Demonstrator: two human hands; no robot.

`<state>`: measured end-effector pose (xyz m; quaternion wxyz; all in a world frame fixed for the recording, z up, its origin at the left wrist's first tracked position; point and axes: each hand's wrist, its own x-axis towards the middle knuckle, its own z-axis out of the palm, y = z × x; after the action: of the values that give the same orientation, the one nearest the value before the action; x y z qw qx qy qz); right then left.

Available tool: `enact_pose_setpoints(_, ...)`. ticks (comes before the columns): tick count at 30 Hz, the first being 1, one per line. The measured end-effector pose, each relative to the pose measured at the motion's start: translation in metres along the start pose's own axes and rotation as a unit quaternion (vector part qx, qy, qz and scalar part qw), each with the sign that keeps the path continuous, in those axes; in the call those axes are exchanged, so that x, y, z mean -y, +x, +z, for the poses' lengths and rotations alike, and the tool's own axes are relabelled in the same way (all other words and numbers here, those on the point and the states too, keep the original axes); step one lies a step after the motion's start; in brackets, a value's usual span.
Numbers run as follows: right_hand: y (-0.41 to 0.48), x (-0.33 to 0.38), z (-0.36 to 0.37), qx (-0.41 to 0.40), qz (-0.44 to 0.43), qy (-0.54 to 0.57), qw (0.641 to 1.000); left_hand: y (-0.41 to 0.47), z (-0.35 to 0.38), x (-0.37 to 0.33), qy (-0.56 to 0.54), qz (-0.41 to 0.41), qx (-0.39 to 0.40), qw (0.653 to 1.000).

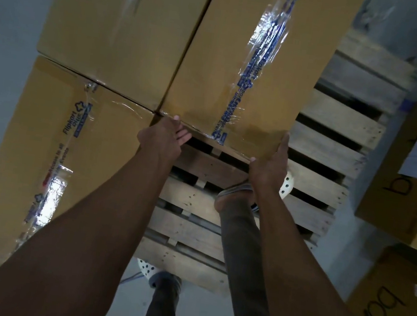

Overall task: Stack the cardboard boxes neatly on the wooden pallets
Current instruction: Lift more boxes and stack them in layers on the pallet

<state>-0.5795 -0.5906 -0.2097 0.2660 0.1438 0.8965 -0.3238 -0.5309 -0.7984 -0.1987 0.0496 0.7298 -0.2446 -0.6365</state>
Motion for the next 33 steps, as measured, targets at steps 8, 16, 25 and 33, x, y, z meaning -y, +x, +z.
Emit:
enact_pose_setpoints(8,-0.005,0.008,-0.004,0.012,0.032,-0.024,0.999,0.004,-0.006,0.001,0.023,-0.015,0.026,0.999)
enact_pose_setpoints(16,-0.023,0.002,0.01,-0.036,0.058,0.029,0.997,0.001,-0.009,-0.001,0.094,0.024,0.018,0.995)
enact_pose_setpoints(25,-0.076,0.029,0.04,0.055,-0.251,-0.27,0.928,0.043,-0.084,-0.06,0.492,0.565,-0.013,0.663)
enact_pose_setpoints(33,-0.09,0.1,0.107,0.175,-0.432,-0.32,0.825,0.072,-0.11,-0.104,0.497,0.563,-0.037,0.66)
